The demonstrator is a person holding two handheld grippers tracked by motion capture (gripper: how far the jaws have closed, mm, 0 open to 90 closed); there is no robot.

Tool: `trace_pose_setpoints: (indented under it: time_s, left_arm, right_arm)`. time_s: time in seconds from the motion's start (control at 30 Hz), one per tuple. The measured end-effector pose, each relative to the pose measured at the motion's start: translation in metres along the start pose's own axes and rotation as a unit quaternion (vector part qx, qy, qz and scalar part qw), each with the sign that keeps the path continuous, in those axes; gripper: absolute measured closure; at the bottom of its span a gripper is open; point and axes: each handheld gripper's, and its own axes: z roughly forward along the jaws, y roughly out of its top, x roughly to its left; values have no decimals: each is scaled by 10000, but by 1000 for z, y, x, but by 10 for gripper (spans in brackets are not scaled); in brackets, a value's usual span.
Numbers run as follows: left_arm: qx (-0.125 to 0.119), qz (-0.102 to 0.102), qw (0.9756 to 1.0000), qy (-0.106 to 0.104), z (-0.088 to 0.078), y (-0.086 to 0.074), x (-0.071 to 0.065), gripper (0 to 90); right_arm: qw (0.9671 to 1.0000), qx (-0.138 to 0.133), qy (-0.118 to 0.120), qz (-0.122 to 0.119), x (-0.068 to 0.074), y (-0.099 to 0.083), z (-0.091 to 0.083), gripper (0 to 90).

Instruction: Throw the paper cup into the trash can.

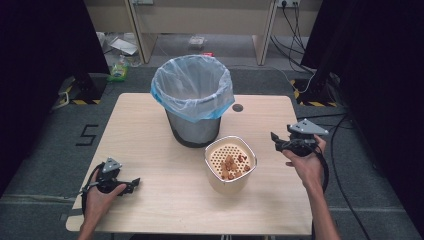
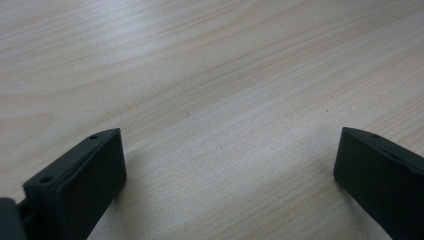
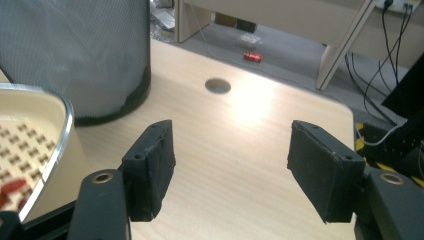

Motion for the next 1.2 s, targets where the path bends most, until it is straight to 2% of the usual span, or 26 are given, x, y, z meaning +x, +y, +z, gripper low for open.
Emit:
trace_pose_setpoints:
  time_s: [0.07,0.1,0.17,0.2,0.37,0.4,0.5,0.67,0.73,0.77,0.9,0.97,1.07,1.13,1.17,1.2]
  left_arm:
    - [-2,-2,10000,0,0,0,0,0]
    - [0,2,10000,2,0,0,0,0]
    - [-2,1,10000,1,0,0,0,0]
    - [-3,-2,10000,-1,0,0,0,0]
    - [-1,2,10000,2,0,0,0,0]
    - [-1,1,10000,2,0,0,0,0]
    - [1,4,10000,2,0,0,0,0]
    - [3,6,10000,-7,0,0,0,0]
    - [3,6,10000,-8,0,0,0,0]
    - [5,7,10000,-10,0,0,0,0]
    - [4,6,10000,-9,0,0,0,0]
    - [4,7,10000,-8,0,0,0,0]
    - [5,6,10000,-9,0,0,0,0]
    - [0,5,10000,-8,0,0,0,0]
    - [5,6,10000,-8,0,0,0,0]
    - [3,6,10000,-8,0,-1,0,0]
  right_arm:
    - [10000,29,-1,15,1,-6,2,356]
    - [9999,125,-11,31,3,-18,5,353]
    - [9999,153,-37,27,4,-22,7,352]
    - [9997,220,-52,49,6,-32,10,348]
    - [9993,354,-87,62,11,-54,18,343]
    - [9988,489,-47,46,13,-59,21,340]
    - [9981,592,-52,143,16,-71,26,336]
    - [9943,1047,116,182,23,-94,34,332]
    - [9936,1106,156,194,24,-97,35,328]
    - [9913,1289,174,180,27,-100,36,307]
    - [9888,1474,182,115,31,-105,40,309]
    - [9861,1633,242,177,32,-110,43,297]
    - [9856,1595,357,441,31,-116,45,279]
    - [9863,1564,325,423,31,-117,45,260]
    - [9874,1490,295,451,31,-119,45,247]
    - [9900,1308,256,465,32,-123,45,234]
